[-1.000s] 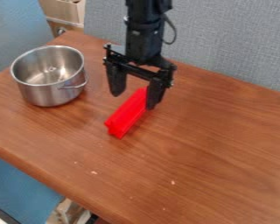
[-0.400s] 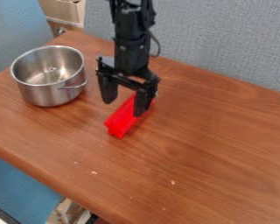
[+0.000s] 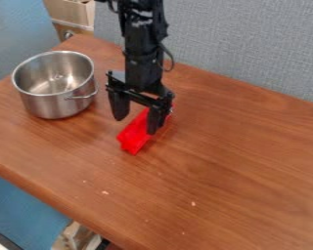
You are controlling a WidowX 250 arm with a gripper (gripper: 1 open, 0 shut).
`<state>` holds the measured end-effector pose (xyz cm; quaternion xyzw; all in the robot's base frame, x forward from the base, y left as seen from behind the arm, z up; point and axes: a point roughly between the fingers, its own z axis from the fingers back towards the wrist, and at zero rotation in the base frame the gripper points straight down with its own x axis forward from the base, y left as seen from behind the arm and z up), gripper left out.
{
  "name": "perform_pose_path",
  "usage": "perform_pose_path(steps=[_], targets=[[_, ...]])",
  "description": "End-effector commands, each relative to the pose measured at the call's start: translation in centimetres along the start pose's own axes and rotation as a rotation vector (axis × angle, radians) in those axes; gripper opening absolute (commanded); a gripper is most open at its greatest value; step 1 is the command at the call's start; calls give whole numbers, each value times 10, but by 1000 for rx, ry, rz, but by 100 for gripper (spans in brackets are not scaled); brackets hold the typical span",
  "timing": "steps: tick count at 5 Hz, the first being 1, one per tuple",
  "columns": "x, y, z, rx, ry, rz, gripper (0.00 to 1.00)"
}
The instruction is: Put the red object in the metal pot
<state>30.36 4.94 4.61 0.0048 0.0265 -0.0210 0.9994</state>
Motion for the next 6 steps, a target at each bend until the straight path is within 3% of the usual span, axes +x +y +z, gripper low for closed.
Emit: perform_pose_path(steps=[1,6], targets=[[5,6,9,18,-55,17,100],[11,3,10,48,-125,18,100]])
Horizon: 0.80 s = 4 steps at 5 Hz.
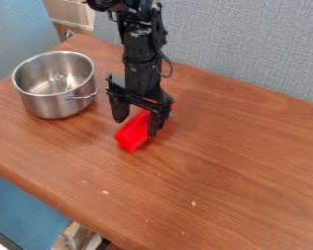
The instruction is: Put the red object in the metal pot
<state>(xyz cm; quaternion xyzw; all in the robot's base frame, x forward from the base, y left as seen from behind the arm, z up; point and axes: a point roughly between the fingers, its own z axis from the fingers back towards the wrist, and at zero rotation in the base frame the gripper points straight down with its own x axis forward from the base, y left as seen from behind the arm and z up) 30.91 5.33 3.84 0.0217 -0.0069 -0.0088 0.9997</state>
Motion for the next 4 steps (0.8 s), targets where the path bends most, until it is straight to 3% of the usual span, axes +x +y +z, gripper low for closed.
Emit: perform_pose_path(steps=[1,4], targets=[[7,-2,18,16,-70,-9,100],[8,-6,26,30,-107,-13,100]])
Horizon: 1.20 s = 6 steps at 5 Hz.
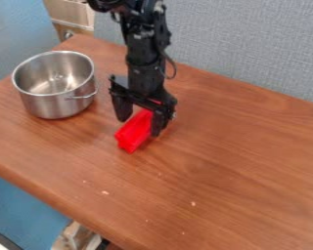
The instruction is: Put the red object in the metal pot
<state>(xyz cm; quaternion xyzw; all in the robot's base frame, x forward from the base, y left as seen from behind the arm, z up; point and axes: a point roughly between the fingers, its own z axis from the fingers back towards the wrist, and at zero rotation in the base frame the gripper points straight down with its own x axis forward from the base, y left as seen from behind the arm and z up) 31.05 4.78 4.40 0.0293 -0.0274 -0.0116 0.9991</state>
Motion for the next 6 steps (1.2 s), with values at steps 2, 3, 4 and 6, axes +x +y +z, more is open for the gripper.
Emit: perform_pose_path(steps=[2,3,4,6], targets=[[10,6,16,15,-75,1,100],[10,8,13,14,-75,5,100],[10,11,11,13,-76,10,100],[10,13,6,13,-76,13,100]])
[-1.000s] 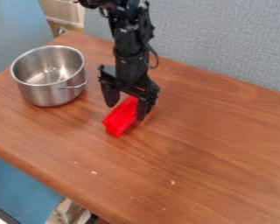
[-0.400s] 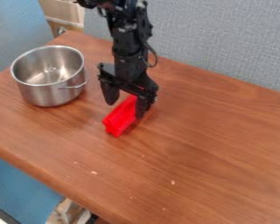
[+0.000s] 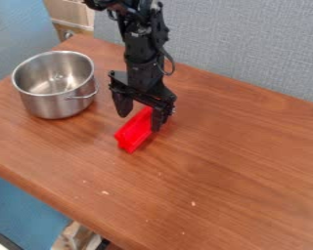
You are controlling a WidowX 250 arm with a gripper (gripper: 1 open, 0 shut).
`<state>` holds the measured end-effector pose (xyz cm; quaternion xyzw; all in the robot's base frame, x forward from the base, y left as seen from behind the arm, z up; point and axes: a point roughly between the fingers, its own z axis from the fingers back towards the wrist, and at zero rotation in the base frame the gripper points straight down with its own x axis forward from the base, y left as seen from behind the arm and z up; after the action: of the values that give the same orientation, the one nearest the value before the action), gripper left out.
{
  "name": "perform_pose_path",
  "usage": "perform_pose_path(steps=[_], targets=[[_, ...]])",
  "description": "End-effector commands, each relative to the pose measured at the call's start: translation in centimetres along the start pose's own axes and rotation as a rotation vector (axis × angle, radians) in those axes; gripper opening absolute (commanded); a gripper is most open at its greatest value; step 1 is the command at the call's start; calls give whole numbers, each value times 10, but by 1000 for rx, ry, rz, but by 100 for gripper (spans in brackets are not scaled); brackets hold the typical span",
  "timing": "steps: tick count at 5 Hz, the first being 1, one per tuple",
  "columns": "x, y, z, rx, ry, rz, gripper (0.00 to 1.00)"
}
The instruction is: Put the red object in the metal pot
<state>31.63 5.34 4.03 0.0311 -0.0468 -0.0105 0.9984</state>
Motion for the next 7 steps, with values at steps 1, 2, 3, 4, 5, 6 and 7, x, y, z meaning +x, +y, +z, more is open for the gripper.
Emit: perform_pose_path(steps=[1,2,3,4,5,6,7], targets=[[4,7,9,10,-40,11,100],[3,7,5,11,-32,16,0],[2,9,8,5,-34,23,0],[0,13,15,-5,-41,34,0],[-1,17,22,-15,-49,45,0],[-3,23,31,-26,-59,55,0],[-3,33,45,-36,-83,74,0]])
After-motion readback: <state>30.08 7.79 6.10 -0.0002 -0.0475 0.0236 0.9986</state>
